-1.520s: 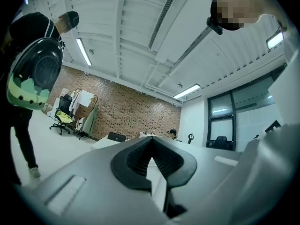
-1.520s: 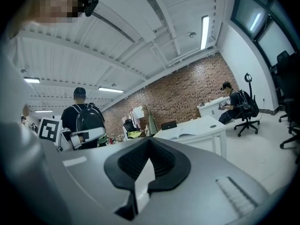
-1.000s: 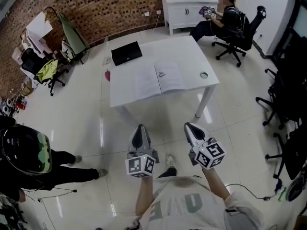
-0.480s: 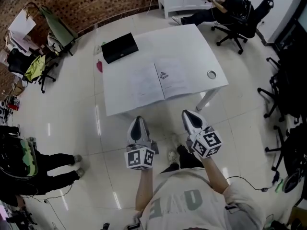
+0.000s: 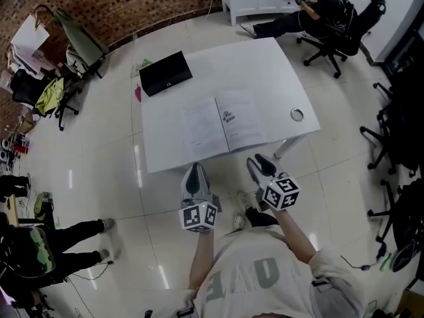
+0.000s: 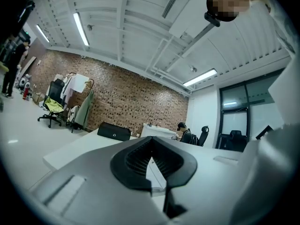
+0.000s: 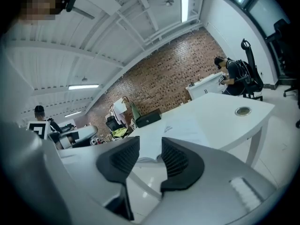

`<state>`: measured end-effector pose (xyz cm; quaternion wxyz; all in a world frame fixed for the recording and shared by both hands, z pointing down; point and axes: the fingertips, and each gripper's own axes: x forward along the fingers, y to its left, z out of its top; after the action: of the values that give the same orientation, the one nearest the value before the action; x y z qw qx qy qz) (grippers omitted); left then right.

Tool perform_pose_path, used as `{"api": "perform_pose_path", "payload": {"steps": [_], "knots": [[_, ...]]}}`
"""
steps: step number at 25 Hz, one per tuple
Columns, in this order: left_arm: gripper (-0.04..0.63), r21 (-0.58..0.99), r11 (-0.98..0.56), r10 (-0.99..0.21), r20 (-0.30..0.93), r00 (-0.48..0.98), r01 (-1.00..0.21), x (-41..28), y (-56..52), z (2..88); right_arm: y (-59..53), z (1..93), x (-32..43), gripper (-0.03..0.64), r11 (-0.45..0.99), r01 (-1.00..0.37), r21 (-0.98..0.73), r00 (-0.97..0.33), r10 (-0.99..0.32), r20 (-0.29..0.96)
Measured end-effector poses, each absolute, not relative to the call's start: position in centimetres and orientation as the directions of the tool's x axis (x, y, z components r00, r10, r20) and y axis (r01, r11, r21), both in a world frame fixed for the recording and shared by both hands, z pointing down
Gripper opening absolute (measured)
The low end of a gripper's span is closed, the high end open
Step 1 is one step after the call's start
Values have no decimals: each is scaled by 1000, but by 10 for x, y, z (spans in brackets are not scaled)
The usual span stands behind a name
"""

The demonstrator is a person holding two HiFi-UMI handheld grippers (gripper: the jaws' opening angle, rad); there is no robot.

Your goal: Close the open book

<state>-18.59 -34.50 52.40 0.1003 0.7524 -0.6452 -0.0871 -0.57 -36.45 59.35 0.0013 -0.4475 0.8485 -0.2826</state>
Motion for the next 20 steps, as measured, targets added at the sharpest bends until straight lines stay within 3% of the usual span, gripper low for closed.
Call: {"api": "perform_pose_path", "payload": {"steps": [4,7,14,20], "knots": [[11,233,-137,-989,17,145,-963,-183,-369,537,-385,638,-8,217,322,-690,-648,-630,-708,318],[11,206,-148,-988,20,156,-967,-177,-382,542,-406,657,-4,250,210,-613,-762,-635,-705,316],[11,200,-138,-989,22,145,-970,-177,-403,546,-429,677,4,272,70,-508,-858,-654,-680,331],[11,201,-137,-988,39,148,-970,-177,-416,551,-436,684,5,268,70,-521,-851,-651,-677,343]]}}
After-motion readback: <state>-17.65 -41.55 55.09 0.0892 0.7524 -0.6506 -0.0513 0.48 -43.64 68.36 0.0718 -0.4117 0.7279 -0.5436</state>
